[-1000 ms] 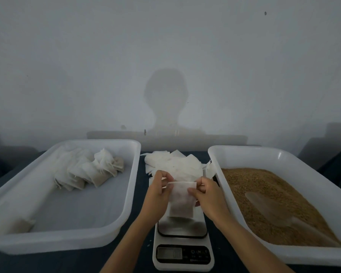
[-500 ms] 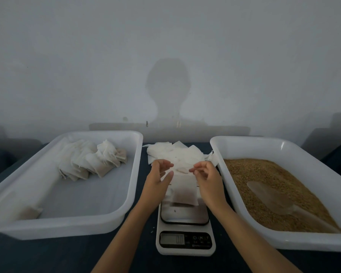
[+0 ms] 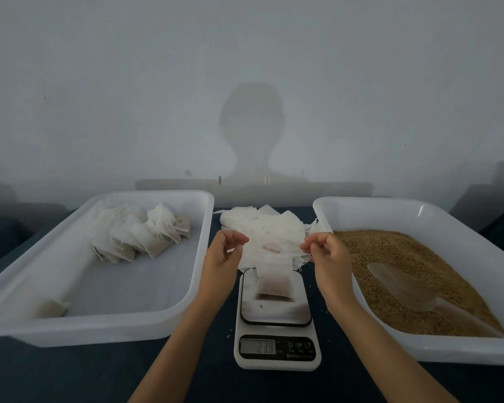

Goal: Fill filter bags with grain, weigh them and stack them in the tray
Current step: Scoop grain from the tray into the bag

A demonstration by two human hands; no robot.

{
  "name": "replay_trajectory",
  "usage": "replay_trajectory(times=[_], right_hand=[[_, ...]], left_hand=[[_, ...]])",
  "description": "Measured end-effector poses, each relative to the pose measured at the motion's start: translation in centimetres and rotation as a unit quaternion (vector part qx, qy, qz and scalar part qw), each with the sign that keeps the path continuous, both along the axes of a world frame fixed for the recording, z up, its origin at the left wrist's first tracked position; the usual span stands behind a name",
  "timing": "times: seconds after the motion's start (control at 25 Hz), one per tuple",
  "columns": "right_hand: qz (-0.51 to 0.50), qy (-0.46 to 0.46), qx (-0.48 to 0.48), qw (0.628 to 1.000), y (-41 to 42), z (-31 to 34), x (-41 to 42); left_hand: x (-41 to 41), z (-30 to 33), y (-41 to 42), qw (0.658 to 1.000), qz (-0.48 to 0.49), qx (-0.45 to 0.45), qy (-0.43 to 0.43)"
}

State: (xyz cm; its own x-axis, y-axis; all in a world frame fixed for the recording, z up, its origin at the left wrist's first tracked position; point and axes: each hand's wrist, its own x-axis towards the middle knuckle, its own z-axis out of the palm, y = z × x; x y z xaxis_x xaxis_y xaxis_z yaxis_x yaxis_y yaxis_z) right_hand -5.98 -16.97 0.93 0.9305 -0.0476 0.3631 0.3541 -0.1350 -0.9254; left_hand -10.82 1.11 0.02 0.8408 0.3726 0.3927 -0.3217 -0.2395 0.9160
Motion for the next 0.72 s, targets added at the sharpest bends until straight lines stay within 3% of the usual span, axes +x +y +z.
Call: replay_trajectory(times=[0.28, 0.36, 0.44, 0.52, 0.6, 0.72], right_hand=[[-0.013, 0.015, -0.008, 1.0, 0.4, -0.3, 0.5], [-0.021, 0.025, -0.029, 0.999, 0.9, -0.6, 0.6], [-0.026, 0.049, -0.072, 0.996, 1.6, -1.1, 1.1], [-0.028, 0.095, -0.144, 0.985, 2.4, -1.7, 1.8], [-0.024, 0.147, -0.203, 0.968, 2.9, -2.2, 2.5], [-0.022, 0.186, -0.219, 0.958, 3.4, -2.8, 2.8]], left_hand=[[0.6, -0.7, 0.0, 0.998, 0.005, 0.043, 0.044], [1.6, -1.4, -0.1, 0.988, 0.005, 0.118, 0.103], [2.9, -2.3, -0.3, 0.957, 0.002, 0.233, 0.173], [4.0, -2.7, -0.7, 0.931, 0.001, 0.293, 0.219], [4.9, -2.6, -1.3, 0.928, 0.007, 0.281, 0.245], [5.6, -2.1, -2.1, 0.922, 0.017, 0.277, 0.27]])
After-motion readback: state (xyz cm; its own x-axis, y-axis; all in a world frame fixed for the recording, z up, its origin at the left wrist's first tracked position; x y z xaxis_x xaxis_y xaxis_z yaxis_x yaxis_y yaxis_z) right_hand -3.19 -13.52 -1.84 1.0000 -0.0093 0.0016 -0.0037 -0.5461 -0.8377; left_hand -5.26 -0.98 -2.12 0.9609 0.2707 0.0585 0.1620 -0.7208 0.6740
